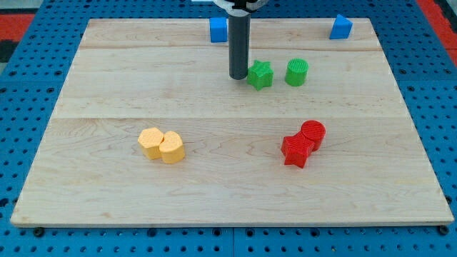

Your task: Point your arm at top right

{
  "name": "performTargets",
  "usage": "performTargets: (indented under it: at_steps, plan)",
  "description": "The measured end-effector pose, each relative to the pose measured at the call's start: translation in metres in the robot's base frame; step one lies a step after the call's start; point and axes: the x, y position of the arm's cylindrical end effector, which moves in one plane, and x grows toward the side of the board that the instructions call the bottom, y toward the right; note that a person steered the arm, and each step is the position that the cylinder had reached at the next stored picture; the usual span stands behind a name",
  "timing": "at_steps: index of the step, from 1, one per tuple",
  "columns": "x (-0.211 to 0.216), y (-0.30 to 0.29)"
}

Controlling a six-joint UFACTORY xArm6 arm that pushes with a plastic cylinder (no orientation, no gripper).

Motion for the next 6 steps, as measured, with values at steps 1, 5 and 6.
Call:
performTargets:
  at_steps: [1, 5, 6]
  plan:
    - [0.001, 0.014]
    - [-0.052, 0.022]
    - [-0.064, 0.062]
